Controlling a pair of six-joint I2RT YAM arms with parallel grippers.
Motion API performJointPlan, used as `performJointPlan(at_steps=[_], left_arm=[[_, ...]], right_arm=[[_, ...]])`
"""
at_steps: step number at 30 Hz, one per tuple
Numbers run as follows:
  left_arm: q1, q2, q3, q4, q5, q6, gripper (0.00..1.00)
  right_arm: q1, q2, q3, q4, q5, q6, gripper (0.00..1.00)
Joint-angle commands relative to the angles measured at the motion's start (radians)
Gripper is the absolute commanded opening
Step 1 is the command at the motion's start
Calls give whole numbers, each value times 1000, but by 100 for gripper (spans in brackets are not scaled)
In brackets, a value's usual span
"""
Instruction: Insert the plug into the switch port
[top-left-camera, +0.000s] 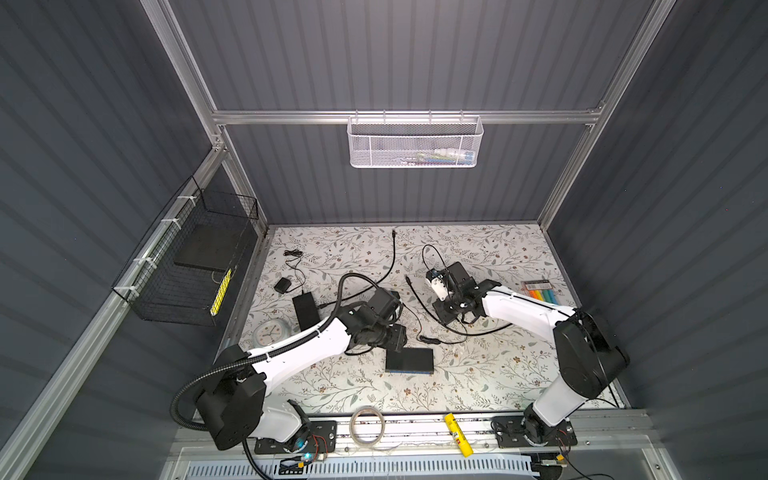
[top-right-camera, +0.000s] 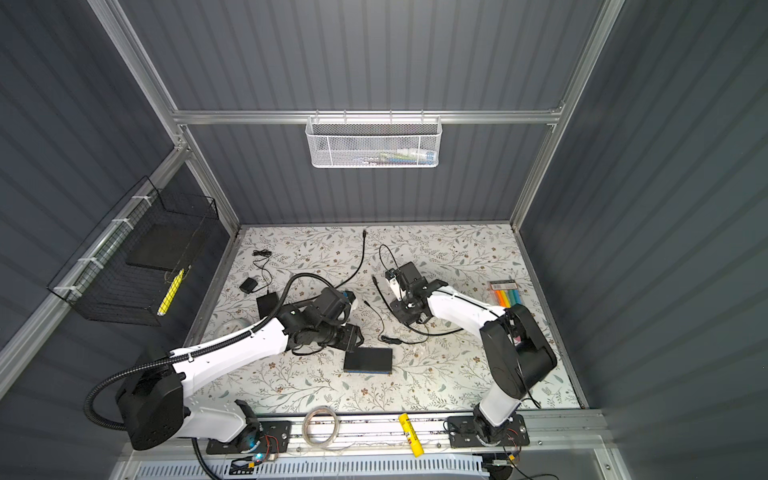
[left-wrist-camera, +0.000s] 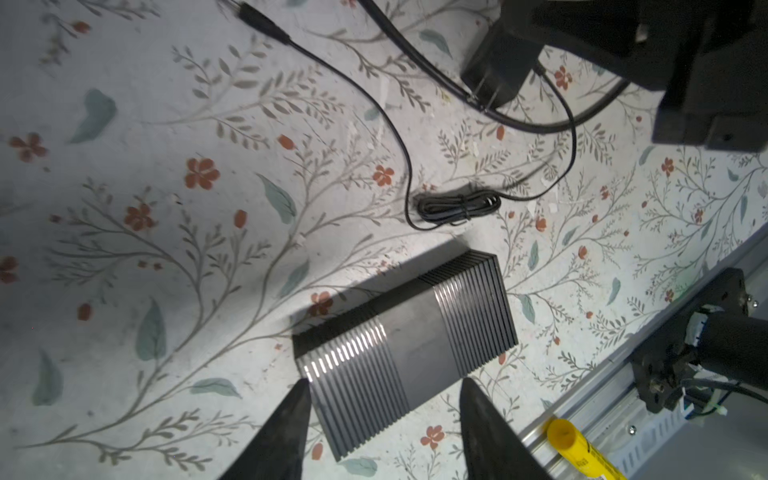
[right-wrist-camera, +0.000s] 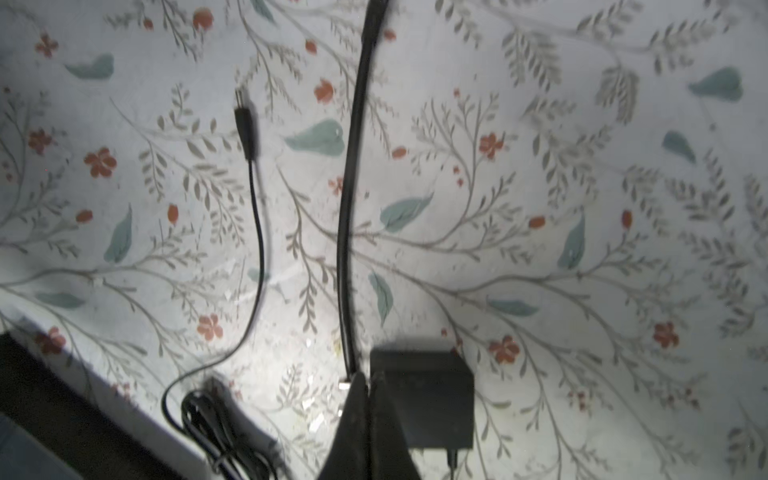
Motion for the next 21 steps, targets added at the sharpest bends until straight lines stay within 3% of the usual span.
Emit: performJointPlan(at_steps=[1,3,7,15,21], left_arm=[[-10,-23,-64,43,-38,-118,57],[-14,-35,-84,59,-27,-134,57],[-69,-41,-125,37,-52,-161,56],[-124,-133,-230,71,-44,-222,42],[-137,-124,-273,99,-22,-224,36]], right_arm=[[4,-26,-43,-7,-26,45,0],[8,-30,-44,-48,-66,58,0],[63,-82,-58,-108,-161,63,9],[158,-199,-85,-242,-149,187,10],[219,-175,-156,-269,-105,384,11]])
